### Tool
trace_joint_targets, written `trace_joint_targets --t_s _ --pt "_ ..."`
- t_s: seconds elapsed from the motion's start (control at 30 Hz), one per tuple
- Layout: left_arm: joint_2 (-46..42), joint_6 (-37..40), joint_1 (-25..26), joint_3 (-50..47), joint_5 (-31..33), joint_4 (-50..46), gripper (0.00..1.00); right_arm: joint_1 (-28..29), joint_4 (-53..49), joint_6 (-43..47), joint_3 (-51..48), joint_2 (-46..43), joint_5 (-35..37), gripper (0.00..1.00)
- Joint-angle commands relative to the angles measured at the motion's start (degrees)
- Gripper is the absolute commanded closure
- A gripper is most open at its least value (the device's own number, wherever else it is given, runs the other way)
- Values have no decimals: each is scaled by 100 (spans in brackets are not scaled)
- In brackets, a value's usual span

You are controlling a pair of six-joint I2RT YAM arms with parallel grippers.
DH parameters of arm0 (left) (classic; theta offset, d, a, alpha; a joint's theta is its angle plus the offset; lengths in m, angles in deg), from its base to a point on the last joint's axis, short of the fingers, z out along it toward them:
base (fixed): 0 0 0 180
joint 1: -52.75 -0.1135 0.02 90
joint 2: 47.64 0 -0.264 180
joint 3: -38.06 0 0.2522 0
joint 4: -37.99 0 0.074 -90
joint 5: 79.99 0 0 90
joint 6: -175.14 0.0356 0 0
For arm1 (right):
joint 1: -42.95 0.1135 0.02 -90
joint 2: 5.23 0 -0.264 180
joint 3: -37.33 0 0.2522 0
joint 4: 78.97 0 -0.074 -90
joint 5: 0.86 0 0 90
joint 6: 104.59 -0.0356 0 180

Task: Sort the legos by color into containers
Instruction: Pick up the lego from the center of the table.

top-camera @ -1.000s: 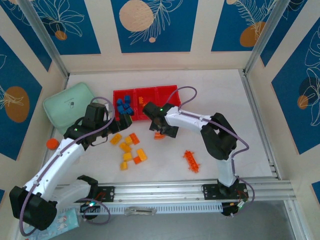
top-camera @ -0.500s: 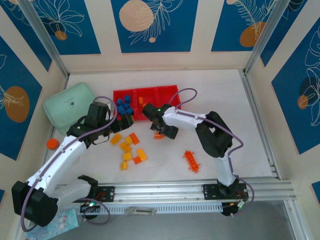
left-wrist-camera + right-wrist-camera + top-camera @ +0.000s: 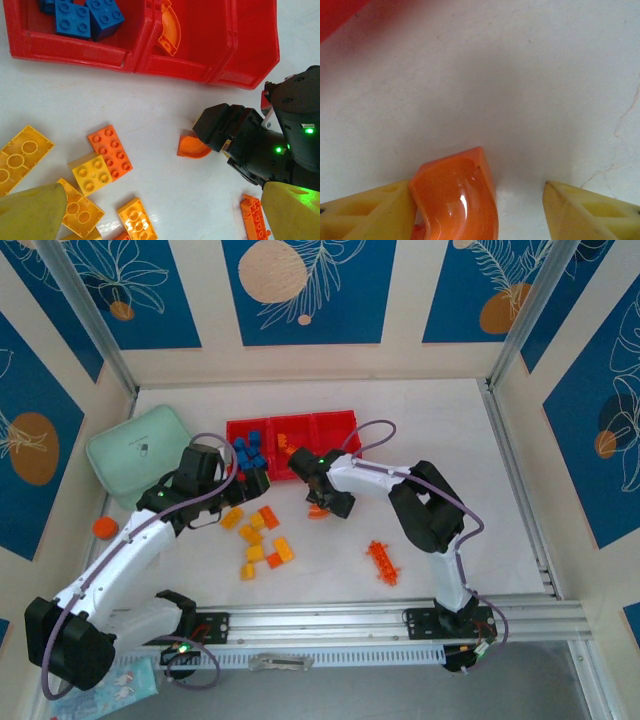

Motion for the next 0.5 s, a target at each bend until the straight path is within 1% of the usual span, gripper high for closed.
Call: trace_joint_targets --t_s 0.0,0.47 --pt "38 -36 62 29 -92 112 1 -16 -5 19 -94 59 -60 35" --pt "3 -28 62 15 -70 44 1 8 36 175 -130 107 -186 55"
